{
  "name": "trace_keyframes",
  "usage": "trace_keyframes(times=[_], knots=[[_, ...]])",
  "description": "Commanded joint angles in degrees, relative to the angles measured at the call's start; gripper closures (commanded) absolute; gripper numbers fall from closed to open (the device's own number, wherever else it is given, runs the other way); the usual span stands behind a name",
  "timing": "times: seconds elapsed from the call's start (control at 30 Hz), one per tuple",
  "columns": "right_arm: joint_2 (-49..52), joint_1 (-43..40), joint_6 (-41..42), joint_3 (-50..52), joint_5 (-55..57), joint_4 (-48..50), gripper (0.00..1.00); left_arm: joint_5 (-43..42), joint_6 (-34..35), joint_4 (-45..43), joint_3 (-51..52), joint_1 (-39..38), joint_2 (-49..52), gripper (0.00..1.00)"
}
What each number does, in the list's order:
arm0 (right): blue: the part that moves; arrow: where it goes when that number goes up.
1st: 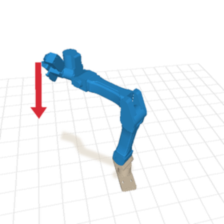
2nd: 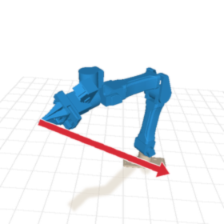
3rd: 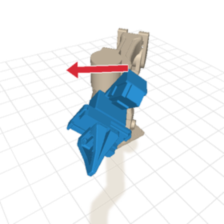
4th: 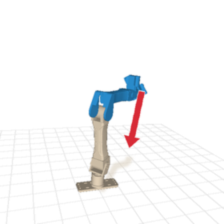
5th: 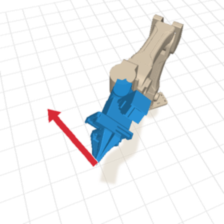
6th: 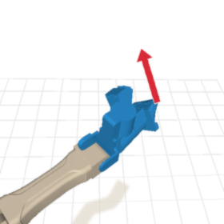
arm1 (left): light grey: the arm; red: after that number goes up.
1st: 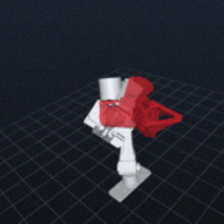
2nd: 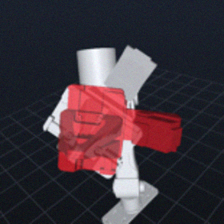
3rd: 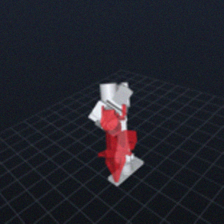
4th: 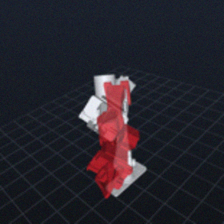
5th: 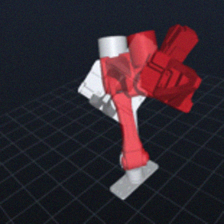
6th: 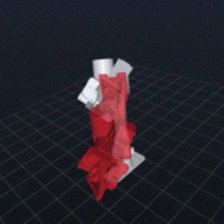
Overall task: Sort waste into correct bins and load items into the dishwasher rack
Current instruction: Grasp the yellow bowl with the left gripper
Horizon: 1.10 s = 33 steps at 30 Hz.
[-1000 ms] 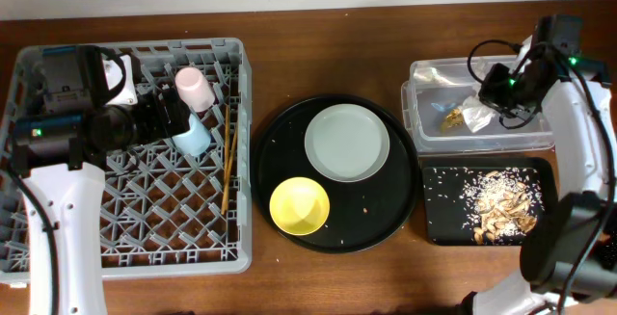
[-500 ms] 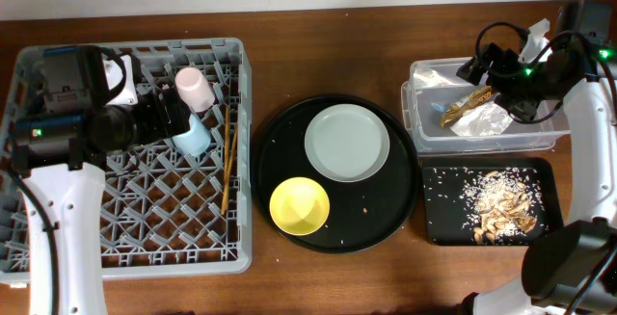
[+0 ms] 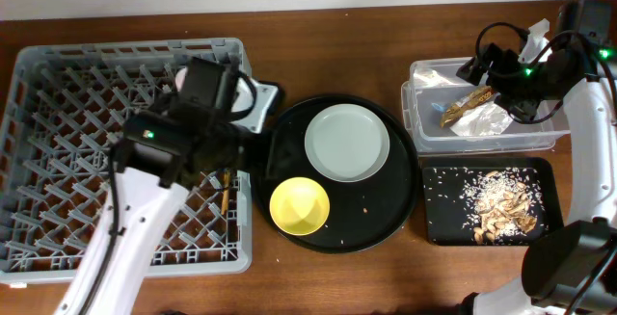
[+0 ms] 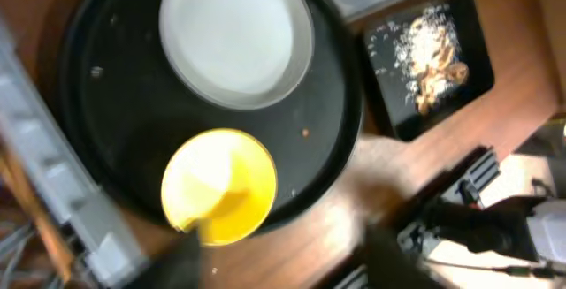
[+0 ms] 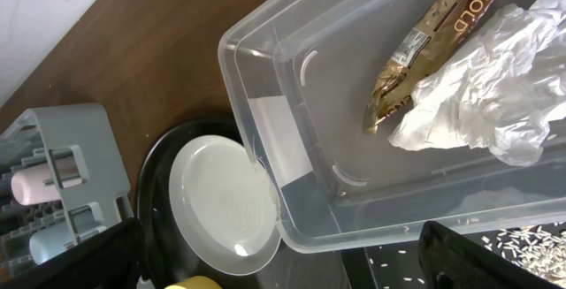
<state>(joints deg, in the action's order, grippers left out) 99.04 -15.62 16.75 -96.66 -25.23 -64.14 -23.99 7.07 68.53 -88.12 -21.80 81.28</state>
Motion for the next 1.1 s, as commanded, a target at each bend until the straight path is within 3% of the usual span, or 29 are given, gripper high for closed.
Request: trace_keyframes(times=[0.0, 0.07, 0.13, 0.17, 0.23, 0.3, 0.37, 0.5, 0.63, 0.8, 0.93, 1.07], knots=[[-0.4, -0.2, 0.1, -0.9, -0.7, 0.0, 0.01, 3.9, -0.7, -0.3, 1.9, -8.6, 0.6, 0.80], [-0.4, -0.2, 0.1, -0.9, -0.7, 0.0, 0.01, 9.0, 1.1, -1.7, 6.0, -14.6, 0.7, 0.78], [-0.4, -0.2, 0.1, -0.9, -0.7, 0.0, 0.01, 15.2, 5.8, -9.2, 13.5, -22.6, 1.8, 0.74], [-0.4, -0.2, 0.1, -0.9, -0.7, 0.0, 0.01, 23.4, 10.3, -13.5, 19.1, -26.9, 3.6, 0.69], [-0.4, -0.2, 0.1, -0.9, -0.7, 0.0, 0.02, 26.8, 13.3, -16.9, 22.2, -28.8, 5.4, 0.63], [-0.4, -0.2, 0.1, -0.9, -0.7, 0.0, 0.01, 27.6, 13.5, -20.3, 24.7, -29.5, 8.3, 0.64], [-0.4, -0.2, 0.1, -0.9, -0.7, 0.0, 0.01, 34.1, 16.7, -20.8, 25.1, -29.5, 12.9, 0.64], [-0.4, -0.2, 0.1, -0.9, -0.7, 0.0, 0.01, 32.3, 18.2, -21.6, 25.2, -29.6, 18.2, 0.64], [-0.4, -0.2, 0.1, -0.9, -0.7, 0.0, 0.01, 32.0, 18.2, -21.6, 25.0, -29.9, 19.1, 0.75], [-0.4, -0.2, 0.1, -0.9, -0.7, 0.0, 0.01, 31.7, 17.7, -18.5, 21.6, -30.0, 11.8, 0.74], [-0.4, -0.2, 0.1, -0.9, -0.7, 0.0, 0.01, 26.7, 17.1, -16.7, 21.9, -30.8, 10.8, 0.71], [-0.4, -0.2, 0.1, -0.9, -0.7, 0.0, 0.01, 29.9, 17.1, -22.4, 28.4, -33.3, 10.9, 0.70]])
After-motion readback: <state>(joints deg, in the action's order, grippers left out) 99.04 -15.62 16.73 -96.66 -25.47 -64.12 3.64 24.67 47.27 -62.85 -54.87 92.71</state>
